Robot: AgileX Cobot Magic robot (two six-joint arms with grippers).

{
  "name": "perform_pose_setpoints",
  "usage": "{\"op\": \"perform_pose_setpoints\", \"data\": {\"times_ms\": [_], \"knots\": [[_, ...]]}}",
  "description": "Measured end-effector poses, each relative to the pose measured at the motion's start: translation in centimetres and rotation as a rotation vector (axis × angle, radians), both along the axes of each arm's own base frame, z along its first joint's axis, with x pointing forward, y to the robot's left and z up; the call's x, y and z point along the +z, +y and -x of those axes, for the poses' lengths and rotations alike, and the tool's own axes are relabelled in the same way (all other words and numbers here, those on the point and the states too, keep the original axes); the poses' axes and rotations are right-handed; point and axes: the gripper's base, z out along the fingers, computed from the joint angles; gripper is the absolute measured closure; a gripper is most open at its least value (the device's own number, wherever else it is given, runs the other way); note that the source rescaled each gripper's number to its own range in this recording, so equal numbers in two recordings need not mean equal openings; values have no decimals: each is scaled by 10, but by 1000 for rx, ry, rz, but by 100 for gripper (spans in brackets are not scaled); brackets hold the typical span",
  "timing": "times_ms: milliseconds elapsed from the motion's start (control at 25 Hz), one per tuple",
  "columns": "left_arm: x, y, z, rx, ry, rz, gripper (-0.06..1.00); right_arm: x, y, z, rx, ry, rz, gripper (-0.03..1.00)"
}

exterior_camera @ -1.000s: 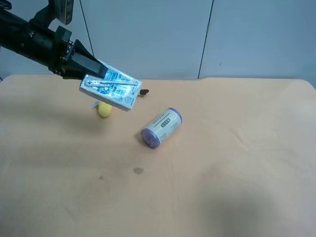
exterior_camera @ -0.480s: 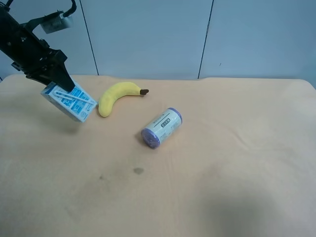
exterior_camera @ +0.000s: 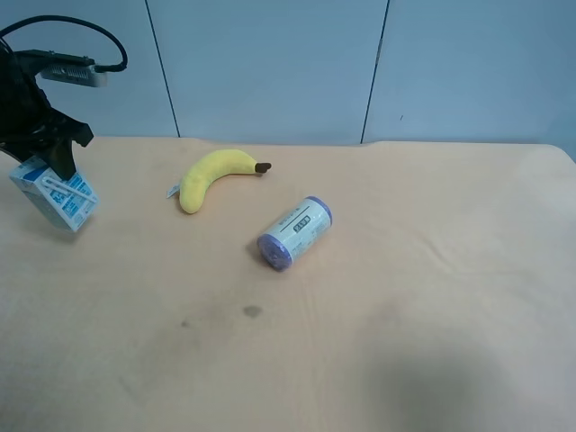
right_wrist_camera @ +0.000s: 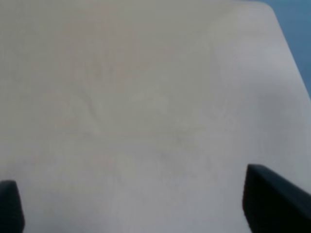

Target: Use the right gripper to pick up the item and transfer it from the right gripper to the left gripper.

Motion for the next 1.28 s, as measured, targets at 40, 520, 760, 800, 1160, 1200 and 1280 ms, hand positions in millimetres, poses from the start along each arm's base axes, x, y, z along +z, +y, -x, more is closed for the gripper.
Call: {"op": "perform_pose_setpoints", "data": {"times_ms": [40,520,760,800,1160,1200,1280], "knots": [[-3,0,-1,3,4,1,94,0,0,0,0,0,0,19],[-32,0,-12,1,53,-10,94,0,0,0,0,0,0,19],[-46,2,-16,3,84,-26,94,0,0,0,0,0,0,19],[-48,2,-16,3,90,-26,94,0,0,0,0,0,0,19],[-50,2,-17,14,91,-26,94,0,0,0,0,0,0,19],[-50,2,-17,14,90,-26,94,0,0,0,0,0,0,19],[-50,2,-17,16,86,-25,94,0,0,0,0,0,0,19]]}}
